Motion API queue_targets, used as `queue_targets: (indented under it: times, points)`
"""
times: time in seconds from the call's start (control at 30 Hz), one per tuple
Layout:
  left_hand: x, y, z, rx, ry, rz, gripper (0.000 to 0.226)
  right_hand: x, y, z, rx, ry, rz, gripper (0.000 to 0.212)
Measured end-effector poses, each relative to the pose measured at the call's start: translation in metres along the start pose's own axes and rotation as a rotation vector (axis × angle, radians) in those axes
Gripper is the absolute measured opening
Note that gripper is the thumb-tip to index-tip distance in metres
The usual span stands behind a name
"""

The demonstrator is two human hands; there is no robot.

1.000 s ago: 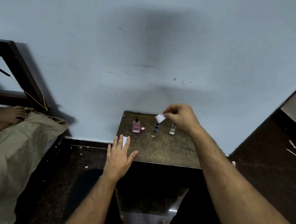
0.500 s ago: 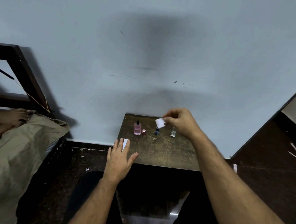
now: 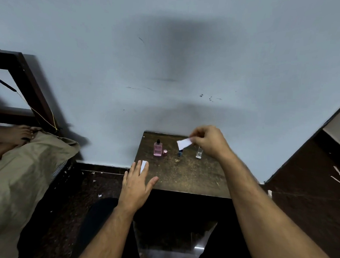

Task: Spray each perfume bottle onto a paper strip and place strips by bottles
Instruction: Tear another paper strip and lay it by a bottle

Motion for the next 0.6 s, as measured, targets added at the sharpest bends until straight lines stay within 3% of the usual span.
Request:
queue_targets:
  times: [0.23,0.33,0.37,0.43,0.47,0.5,0.6]
  points:
    - [-0.001,0.001,0.000,-0.001,-0.002,0.010,0.091,0.005,-0.024,0.058,0.149,0.720,0.471,0.014]
    - [-0.002,0.001,0.001,0.004,-0.004,0.007,0.092,0.000,-0.023,0.055,0.079,0.972,0.580,0.017]
    - [-0.001,0.000,0.001,0.005,-0.005,0.005,0.092,-0.007,-0.014,0.038,0.008,0.843,0.495,0.016]
    - [-0.001,-0.001,0.002,0.007,-0.008,0.002,0.092,-0.006,0.005,-0.004,-0.070,0.059,0.130,0.011]
    - [-0.001,-0.001,0.003,0.006,-0.010,0.000,0.091,-0.001,0.008,-0.015,-0.097,-0.214,-0.026,0.010]
    - [-0.001,-0.001,0.003,0.006,-0.012,-0.003,0.090,0.002,0.007,-0.019,-0.114,-0.254,-0.097,0.011]
    - [-0.001,0.000,0.003,-0.001,-0.013,-0.002,0.087,-0.001,0.007,-0.018,-0.087,-0.059,-0.070,0.016]
Point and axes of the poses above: each hand's wrist, its own y-axis towards the middle knuckle, its own x-axis out of the back of the hand, z = x × y, the point moved 10 cm from there along y, towards the middle knuckle, and after that the axes turned 7 degrees about -x, right-handed, at the moved point
